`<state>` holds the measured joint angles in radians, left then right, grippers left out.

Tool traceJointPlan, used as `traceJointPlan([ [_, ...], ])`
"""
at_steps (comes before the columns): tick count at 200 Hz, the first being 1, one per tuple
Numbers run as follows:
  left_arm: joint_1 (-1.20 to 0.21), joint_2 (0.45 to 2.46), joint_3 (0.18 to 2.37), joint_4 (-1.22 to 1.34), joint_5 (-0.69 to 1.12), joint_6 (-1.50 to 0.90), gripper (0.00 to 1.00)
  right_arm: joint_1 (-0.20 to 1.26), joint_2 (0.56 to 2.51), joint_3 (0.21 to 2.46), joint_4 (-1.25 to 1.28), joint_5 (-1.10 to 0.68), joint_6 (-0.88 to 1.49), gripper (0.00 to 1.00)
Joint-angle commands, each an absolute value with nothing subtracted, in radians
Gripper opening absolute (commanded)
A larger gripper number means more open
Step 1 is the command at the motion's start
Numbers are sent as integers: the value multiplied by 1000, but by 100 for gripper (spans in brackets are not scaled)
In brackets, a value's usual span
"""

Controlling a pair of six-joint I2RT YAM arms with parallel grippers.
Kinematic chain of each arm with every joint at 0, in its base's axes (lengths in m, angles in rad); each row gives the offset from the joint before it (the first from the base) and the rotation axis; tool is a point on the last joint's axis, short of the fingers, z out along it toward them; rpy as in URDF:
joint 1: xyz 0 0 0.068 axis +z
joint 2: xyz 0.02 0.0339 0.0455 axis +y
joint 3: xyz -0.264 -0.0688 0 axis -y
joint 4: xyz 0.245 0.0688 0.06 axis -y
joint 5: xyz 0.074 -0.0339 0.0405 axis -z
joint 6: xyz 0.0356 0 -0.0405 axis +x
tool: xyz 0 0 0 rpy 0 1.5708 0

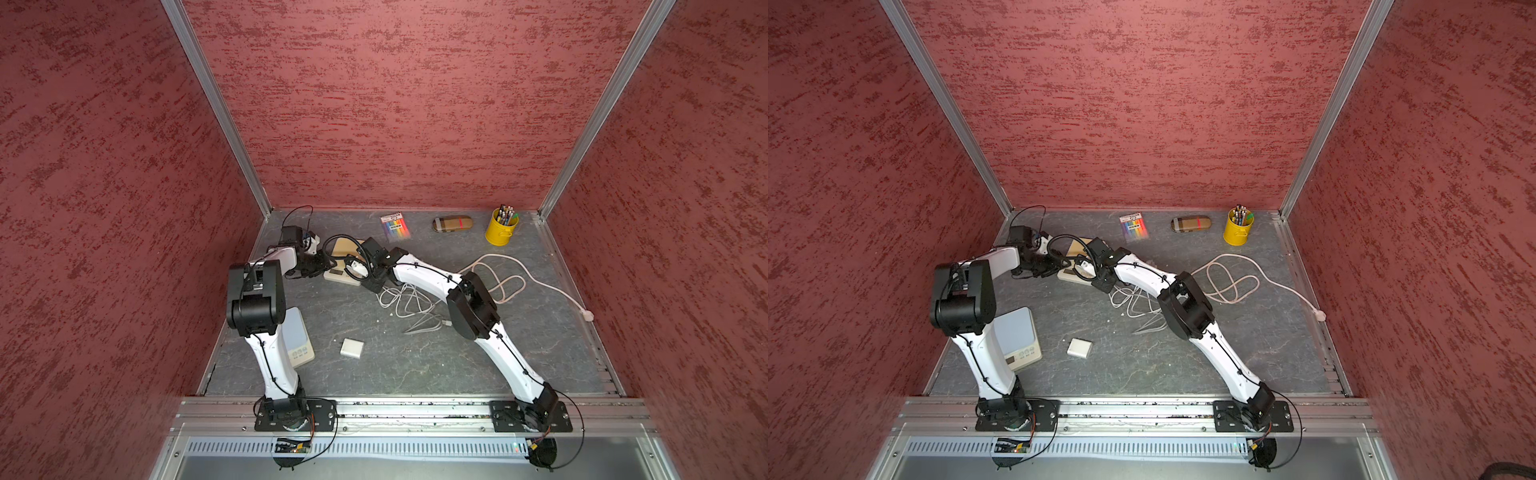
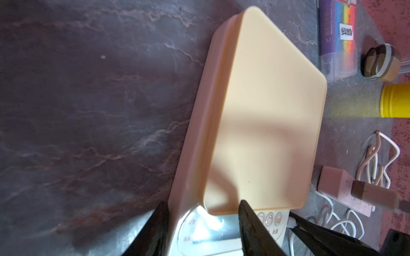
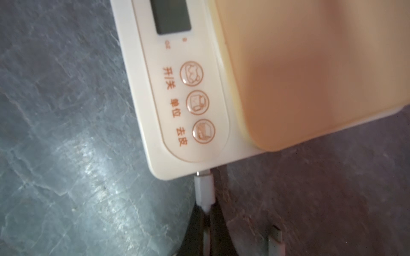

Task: Charge the electronic scale
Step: Insert the charging cable into the electronic scale.

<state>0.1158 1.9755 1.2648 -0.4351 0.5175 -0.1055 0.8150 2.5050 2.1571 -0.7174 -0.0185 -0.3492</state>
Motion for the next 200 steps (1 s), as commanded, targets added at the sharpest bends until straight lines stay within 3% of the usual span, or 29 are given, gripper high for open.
traceJointPlan([
  [1, 18, 1989, 1199, -613, 713, -133, 50, 842, 2476, 2117, -469, -83, -278, 0],
  [35, 13, 1989, 1185, -602, 732, -128, 48, 844, 2411, 1975, -338, -212, -316, 0],
  [71, 6, 1999, 1213, -646, 717, -74, 48, 844, 2345, 1857, -293, -378, -505, 0],
  [142, -27, 1987, 1145, -597, 730, -141, 45, 843, 2472, 2063, -327, -253, -345, 0],
  [184, -9, 1986, 1148, -587, 693, -167, 45, 842, 2518, 2150, -324, -265, -411, 0],
  [200, 20, 1992, 1184, -601, 647, -189, 46, 838, 2543, 2181, -321, -258, -435, 5],
])
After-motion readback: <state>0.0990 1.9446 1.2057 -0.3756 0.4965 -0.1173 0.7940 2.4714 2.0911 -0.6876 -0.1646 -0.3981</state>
